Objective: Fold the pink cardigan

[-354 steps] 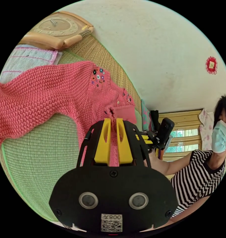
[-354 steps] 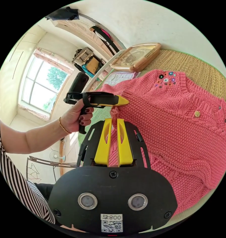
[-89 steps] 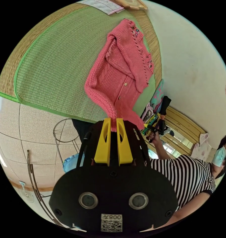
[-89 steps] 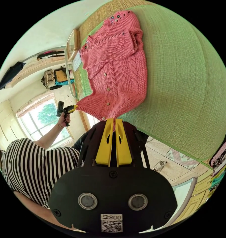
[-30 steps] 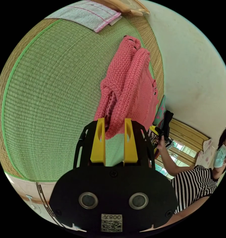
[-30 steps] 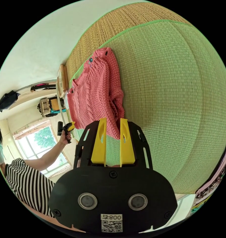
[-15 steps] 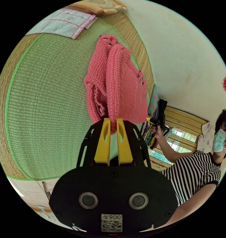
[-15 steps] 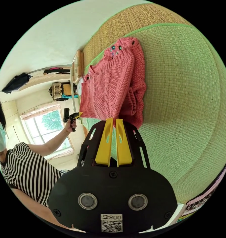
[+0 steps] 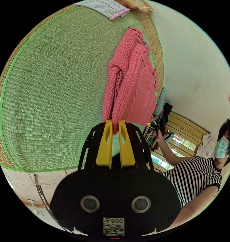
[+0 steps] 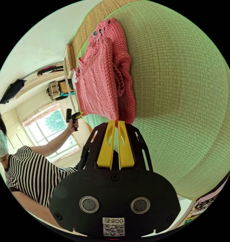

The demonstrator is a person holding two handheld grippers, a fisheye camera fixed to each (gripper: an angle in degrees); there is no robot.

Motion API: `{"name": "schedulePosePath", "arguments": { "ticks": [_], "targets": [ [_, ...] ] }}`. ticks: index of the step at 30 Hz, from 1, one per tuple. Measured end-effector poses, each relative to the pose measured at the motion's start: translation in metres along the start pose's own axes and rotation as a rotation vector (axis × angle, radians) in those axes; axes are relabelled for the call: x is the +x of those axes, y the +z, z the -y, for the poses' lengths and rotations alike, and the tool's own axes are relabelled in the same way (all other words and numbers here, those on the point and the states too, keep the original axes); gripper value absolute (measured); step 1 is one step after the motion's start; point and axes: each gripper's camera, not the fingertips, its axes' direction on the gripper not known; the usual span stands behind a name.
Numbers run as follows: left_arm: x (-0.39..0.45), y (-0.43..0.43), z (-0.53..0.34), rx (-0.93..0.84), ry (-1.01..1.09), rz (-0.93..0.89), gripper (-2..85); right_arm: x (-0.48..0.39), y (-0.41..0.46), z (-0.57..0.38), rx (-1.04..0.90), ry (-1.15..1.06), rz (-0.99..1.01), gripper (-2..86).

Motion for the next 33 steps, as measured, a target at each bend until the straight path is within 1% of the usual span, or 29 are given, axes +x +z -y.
{"name": "schedulePosePath", "arguments": {
  "ticks": [3,5,7,9,14,20,22,24,26,29,33],
  "targets": [
    [0.001,0.000,0.005,0.016,-0.001,-0.016,7.4,-0.012,-0.007,0.001,0.029,-0.022,-0.029,2.6],
    [0.006,-0.004,0.011,0.047,0.024,-0.001,8.6,-0.024,-0.012,0.002,0.052,-0.047,-0.074,3.2],
    [0.010,-0.005,0.016,0.054,0.037,0.008,9.1,-0.037,-0.016,0.004,0.068,-0.057,-0.162,4.3],
    [0.012,-0.003,0.022,0.048,0.044,0.018,9.2,-0.044,-0.018,0.007,0.079,-0.060,-0.183,5.6],
    [0.015,0.006,0.030,0.031,0.047,0.061,6.4,-0.051,-0.018,0.014,0.105,-0.031,-0.190,6.2],
    [0.014,0.005,0.016,0.034,0.060,0.011,4.5,-0.055,-0.012,0.016,0.071,-0.009,-0.104,3.2],
    [0.015,0.003,0.010,0.031,0.069,0.007,4.3,-0.070,-0.017,0.009,0.060,-0.042,-0.074,2.5],
    [0.016,0.001,0.004,0.027,0.080,0.009,4.2,-0.081,-0.021,0.001,0.055,-0.062,-0.099,2.1],
    [0.013,0.001,-0.002,0.027,0.077,0.025,4.4,-0.085,-0.026,-0.003,0.064,-0.048,-0.112,1.9],
    [0.003,0.009,0.000,0.013,0.026,0.042,5.2,-0.082,-0.027,0.003,0.077,0.008,-0.046,1.6],
    [0.009,0.009,-0.003,0.051,0.030,0.100,6.2,-0.107,-0.034,0.007,0.095,0.021,-0.110,1.3]
  ]
}}
